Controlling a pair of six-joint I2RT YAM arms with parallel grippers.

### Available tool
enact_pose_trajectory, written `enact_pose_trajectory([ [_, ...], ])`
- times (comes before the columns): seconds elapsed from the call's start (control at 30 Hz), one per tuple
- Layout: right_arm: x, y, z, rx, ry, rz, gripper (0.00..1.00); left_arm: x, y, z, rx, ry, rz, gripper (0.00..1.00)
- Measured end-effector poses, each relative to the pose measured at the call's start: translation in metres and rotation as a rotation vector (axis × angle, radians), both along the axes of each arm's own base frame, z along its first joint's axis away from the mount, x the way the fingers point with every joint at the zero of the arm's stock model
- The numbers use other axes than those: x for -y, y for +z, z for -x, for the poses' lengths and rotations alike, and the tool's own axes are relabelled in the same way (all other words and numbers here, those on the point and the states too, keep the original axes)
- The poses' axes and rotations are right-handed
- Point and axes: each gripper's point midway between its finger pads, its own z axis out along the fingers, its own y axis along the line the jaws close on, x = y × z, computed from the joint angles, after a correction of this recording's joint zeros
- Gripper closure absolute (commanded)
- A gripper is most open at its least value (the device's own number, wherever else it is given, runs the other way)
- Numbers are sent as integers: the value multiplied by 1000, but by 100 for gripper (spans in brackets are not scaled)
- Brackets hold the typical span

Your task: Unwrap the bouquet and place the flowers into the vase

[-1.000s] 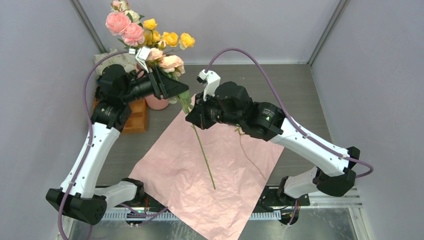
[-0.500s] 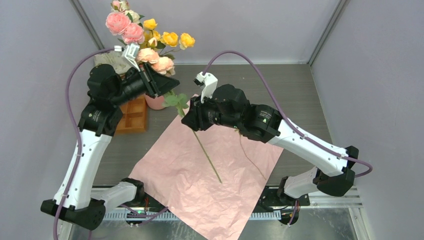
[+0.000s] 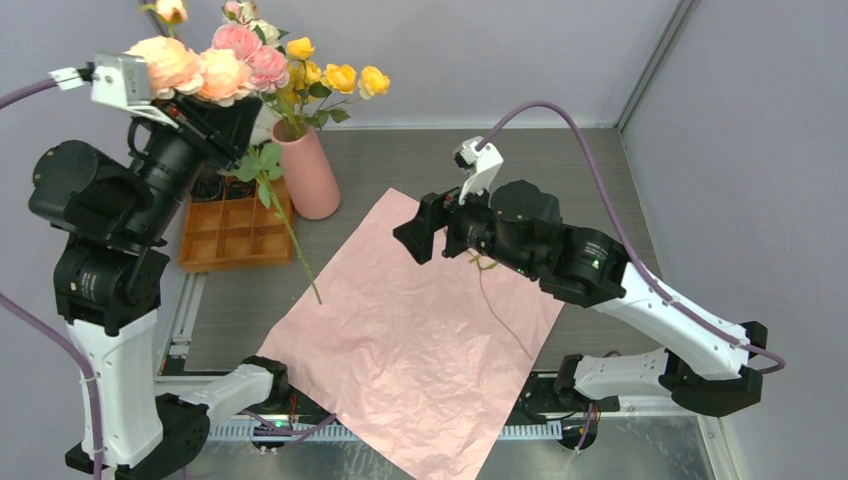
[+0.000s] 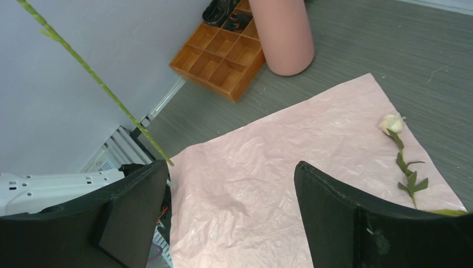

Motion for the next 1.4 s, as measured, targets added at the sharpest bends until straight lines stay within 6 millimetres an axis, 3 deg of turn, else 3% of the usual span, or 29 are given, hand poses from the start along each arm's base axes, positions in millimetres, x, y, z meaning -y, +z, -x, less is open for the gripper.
enact_pose_trajectory([
  [0.2,13,-2,-4,15,-51,4,11,-27,37,-14,183,175,-31,80],
  [0.4,14,-14,-8,12,-70,38,11,-31,61,-39,354,255,-62,78],
  [0.53,12,-18,-10,14,-74,54,11,-31,79,-69,444,320,-86,77],
  [0.73,9,-25,-14,18,-75,83,11,-27,76,-120,464,387,-138,76],
  [0.87,6,-29,-16,24,-73,104,11,-26,76,-140,468,417,-166,75],
  [1.0,2,-35,-19,28,-67,133,11,-28,94,-143,516,446,-170,74],
  [1.2,-3,-44,-22,33,-60,170,11,-32,121,-131,594,471,-148,74],
  [1.3,-4,-45,-23,37,-57,177,11,-33,124,-129,606,477,-148,75],
  [1.4,-4,-44,-23,39,-57,176,11,-34,111,-137,589,479,-154,74],
])
